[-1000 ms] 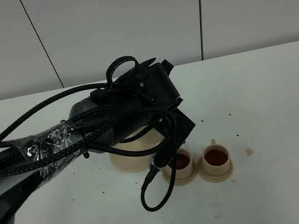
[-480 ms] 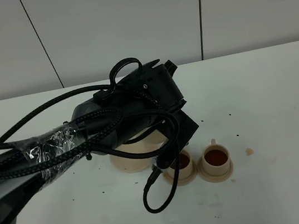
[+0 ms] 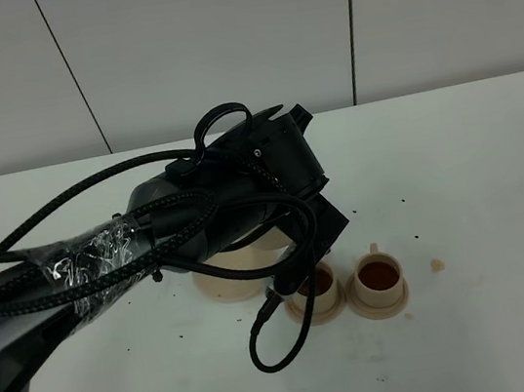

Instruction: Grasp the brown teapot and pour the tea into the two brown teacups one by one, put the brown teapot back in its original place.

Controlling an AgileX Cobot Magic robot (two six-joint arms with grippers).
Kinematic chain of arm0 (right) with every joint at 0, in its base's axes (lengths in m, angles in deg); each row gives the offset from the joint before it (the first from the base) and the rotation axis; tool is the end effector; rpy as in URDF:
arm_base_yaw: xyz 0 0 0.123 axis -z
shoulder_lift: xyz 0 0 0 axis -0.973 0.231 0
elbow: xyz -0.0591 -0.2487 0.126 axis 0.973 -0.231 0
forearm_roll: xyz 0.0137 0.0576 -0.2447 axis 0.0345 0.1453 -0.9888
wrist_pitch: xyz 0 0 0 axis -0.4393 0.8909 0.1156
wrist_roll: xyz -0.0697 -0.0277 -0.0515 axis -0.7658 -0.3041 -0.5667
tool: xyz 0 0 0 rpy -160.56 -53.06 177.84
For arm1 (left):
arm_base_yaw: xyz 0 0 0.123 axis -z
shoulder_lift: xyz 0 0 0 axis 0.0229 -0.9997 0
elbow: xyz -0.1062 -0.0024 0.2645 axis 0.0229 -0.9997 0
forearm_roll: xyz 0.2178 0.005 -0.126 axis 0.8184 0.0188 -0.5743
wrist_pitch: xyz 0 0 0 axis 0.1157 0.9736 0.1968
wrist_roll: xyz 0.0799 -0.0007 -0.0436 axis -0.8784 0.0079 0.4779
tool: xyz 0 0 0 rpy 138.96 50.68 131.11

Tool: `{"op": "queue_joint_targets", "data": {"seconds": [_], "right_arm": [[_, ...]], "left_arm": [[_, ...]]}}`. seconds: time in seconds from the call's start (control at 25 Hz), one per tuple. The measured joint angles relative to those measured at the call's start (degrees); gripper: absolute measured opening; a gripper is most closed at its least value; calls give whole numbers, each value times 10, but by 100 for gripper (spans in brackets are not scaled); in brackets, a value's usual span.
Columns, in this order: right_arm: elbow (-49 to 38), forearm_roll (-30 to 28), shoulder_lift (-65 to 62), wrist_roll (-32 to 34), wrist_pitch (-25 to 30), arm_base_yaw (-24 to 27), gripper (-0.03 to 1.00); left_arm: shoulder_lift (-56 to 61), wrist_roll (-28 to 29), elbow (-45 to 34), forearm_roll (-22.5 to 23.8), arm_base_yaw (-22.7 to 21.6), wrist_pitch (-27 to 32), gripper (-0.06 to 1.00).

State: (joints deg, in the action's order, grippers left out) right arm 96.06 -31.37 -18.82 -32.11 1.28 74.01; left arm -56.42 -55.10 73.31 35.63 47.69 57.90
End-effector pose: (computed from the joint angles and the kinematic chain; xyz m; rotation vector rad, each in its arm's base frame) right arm -0.0093 0.0262 0.2768 -0.2430 2.0219 0.3246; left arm 0.3471 -0.2858 0.2390 2.5855 0.8900 1.1770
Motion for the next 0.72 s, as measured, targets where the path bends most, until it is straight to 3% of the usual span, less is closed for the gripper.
{"op": "queue_joint_targets", "data": {"seconds": [0.72], "right_arm": [[0,0,0,0,0,0,35]], "left_arm": [[0,0,0,0,0,1,17]]}}
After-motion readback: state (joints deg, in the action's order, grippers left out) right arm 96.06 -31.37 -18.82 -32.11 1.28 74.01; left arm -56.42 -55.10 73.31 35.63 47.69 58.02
